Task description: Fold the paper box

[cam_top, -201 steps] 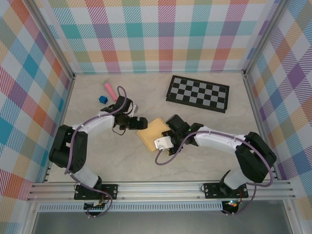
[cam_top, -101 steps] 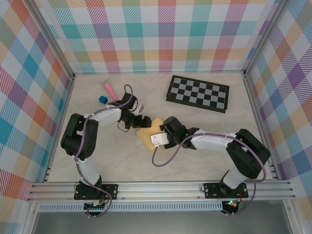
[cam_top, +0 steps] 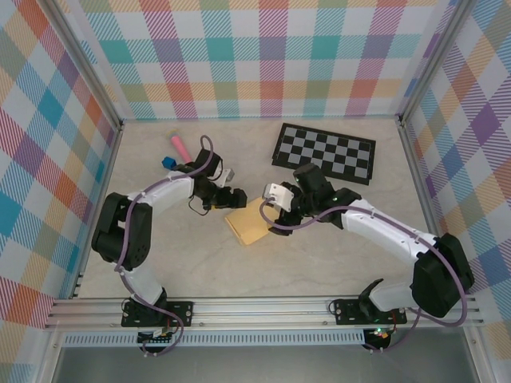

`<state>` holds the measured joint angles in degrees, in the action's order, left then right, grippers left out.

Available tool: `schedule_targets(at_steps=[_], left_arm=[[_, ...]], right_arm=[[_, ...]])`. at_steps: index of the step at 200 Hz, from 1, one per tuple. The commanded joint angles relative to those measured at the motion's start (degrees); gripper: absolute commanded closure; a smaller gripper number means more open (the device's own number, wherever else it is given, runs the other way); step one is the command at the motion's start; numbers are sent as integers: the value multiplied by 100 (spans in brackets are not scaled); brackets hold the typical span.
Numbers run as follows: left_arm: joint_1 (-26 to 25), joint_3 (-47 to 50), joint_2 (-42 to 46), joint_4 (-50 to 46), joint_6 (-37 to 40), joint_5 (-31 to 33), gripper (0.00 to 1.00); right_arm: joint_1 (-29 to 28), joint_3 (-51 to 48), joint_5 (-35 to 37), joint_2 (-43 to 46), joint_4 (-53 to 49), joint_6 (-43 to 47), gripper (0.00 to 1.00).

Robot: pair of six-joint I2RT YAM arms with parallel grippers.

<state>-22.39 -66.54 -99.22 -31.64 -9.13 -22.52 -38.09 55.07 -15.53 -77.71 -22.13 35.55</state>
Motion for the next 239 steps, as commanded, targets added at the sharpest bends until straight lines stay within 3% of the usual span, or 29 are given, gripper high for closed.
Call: schedule_targets(at_steps=[1, 56, 95, 148, 176, 191, 216, 239], left_arm=[[-90, 298, 185, -219, 137, 124, 13], [-155, 1229, 854, -23, -165, 372, 12], [-315, 1419, 808, 51, -276, 726, 11], [-489, 1303, 662, -52, -133, 1130, 11], [-496, 1274, 632, -45, -160, 1107, 10], [-495, 1273, 624, -44, -151, 1119, 10], [-502, 1275, 598, -28, -120, 1128, 10], [-498, 1249, 587, -27, -142, 1121, 10]], right_arm=[[269, 377, -459, -284, -371, -456, 9], [975, 1599, 124, -1634, -957, -1859, 17], [974, 2446, 49, -2654, -1551, -2331, 19], [825, 2845, -133, -3287, -1750, -2344, 23], [854, 3205, -146, -3368, -1952, -3197, 26], [838, 3201, -290, -3252, -1873, -3049, 29], [838, 3692, -14, -3581, -2344, -2079, 51], [767, 4046, -151, -3964, -2670, -1592, 59]])
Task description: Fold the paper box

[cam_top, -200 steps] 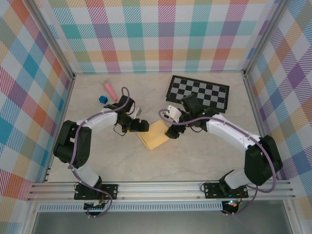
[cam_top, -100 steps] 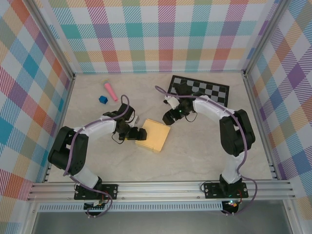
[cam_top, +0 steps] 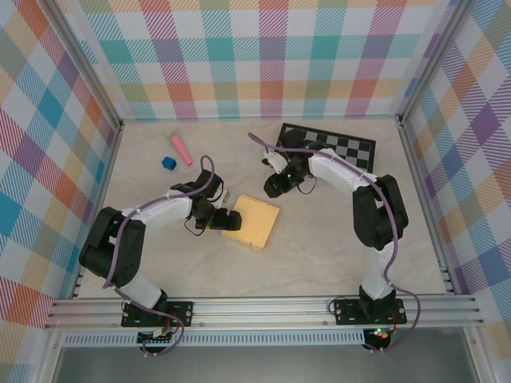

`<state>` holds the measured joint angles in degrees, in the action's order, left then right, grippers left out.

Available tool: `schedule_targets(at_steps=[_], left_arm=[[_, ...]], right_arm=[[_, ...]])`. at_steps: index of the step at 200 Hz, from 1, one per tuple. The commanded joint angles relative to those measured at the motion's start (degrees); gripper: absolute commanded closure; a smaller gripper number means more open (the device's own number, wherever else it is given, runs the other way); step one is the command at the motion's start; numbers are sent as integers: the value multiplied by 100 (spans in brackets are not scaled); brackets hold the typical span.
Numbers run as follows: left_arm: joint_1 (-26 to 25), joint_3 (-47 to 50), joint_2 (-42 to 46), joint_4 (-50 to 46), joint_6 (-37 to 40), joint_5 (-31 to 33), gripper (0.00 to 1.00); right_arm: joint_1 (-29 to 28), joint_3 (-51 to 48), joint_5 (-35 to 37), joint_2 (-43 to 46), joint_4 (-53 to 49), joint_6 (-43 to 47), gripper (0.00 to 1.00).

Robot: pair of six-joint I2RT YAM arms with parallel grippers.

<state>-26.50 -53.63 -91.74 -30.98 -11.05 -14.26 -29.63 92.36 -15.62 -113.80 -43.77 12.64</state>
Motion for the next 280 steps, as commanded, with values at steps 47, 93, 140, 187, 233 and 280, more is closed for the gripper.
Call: schedule_targets(at_steps=[47, 93, 140, 187, 233, 280], left_arm=[[-77, -42, -151, -83, 52, 299, 10], [-83, -44, -155, -61, 41, 311, 10], [-82, -43, -168, -57, 35, 310, 10], [-84, -53, -177, -57, 24, 327, 10], [-84, -45, -195, -39, 24, 337, 10], [-83, -103, -204, -69, 15, 362, 10]], right_arm=[[-267, 542, -354, -611, -634, 1162, 58], [-363, 572, -289, -714, -747, 1411, 63], [-403, 576, 89, -761, -661, 1526, 70], [-474, 547, 77, -836, -731, 1616, 66], [-499, 579, 232, -901, -728, 1677, 74], [-570, 513, 373, -882, -745, 1706, 80]])
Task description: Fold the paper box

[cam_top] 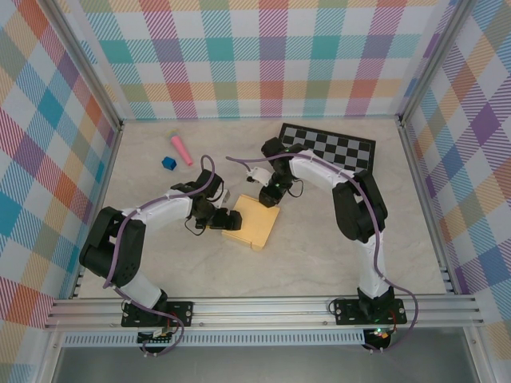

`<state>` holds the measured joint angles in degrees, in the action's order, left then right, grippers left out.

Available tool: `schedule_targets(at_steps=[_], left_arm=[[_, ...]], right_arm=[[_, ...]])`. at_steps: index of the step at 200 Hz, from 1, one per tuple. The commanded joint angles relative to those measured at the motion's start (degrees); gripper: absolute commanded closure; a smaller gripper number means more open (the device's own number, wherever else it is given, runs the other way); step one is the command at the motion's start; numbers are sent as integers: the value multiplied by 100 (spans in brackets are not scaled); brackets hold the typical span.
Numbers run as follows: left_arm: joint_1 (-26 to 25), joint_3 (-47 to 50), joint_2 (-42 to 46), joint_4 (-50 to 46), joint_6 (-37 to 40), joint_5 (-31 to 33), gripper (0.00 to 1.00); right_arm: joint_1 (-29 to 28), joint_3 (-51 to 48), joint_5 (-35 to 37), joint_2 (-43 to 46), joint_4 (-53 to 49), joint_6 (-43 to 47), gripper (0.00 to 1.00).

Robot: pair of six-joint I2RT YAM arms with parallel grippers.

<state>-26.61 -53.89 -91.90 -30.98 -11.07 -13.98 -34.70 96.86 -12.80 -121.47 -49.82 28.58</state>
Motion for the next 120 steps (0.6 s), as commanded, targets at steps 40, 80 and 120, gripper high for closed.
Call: schedule_targets(at_steps=[40, 80, 120], left_arm=[[-48, -179, 89, -79, 67, 427, 9], [263, -388, 999, -25, 158, 481, 6], [569, -419, 1859, 454, 473, 285, 3]], right_arm=[[-90, -179, 356, 141, 121, -231, 87], [-26, -361, 61, 668, 102, -1041, 87], [202, -757, -183, 1253, -166, -2169, 90]])
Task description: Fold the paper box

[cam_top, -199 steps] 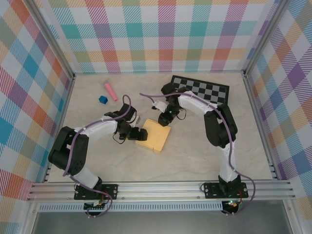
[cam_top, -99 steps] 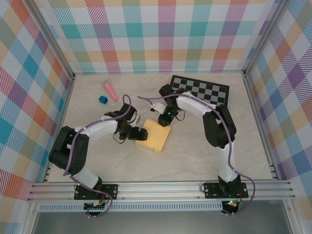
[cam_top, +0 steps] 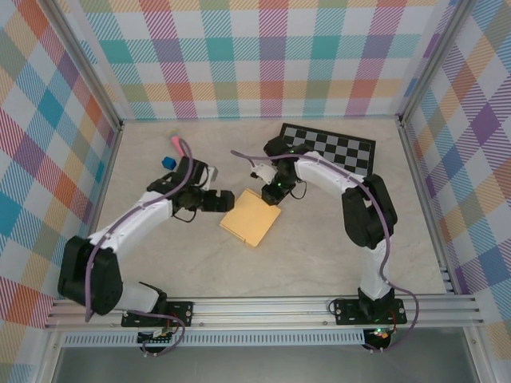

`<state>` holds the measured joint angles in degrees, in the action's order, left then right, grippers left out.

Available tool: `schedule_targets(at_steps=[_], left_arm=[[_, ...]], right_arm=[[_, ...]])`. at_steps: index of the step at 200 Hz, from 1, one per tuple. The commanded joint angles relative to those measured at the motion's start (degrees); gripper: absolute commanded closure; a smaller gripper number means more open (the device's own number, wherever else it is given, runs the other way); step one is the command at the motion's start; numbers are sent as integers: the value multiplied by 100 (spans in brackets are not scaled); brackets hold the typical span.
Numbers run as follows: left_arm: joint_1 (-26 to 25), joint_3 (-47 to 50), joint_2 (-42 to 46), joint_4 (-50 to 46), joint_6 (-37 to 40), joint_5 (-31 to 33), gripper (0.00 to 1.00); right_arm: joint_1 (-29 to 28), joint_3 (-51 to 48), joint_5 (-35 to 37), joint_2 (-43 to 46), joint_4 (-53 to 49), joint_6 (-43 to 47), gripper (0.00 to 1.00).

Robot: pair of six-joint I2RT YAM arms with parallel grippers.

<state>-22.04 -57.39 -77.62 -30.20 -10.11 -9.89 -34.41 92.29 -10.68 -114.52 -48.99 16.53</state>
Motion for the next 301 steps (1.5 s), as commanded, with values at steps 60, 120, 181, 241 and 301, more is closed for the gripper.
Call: schedule_targets(at_steps=[60, 120, 181, 241, 301], left_arm=[[-95, 1471, 1280, 2505, 2348, -1594, 0], [-920, 2200, 1675, 2673, 4740, -1089, 0], [-1531, 2647, 1920, 2685, 7211, -445, 0], [-1549, 2659, 1624, 3338, 8636, -484, 0], [-1491, 2066, 420, 4340, 8355, -919, 0]], right_arm=[[701, -1385, -802, 1309, 102, -2001, 90], [1201, -1664, -1691, 1329, -68, -2333, 89], [1488, -2048, -2122, 1571, -49, -2500, 89], [1859, -2228, -2641, 1681, -221, -2422, 89], [1987, -2373, -2995, 1774, -444, -2260, 88]])
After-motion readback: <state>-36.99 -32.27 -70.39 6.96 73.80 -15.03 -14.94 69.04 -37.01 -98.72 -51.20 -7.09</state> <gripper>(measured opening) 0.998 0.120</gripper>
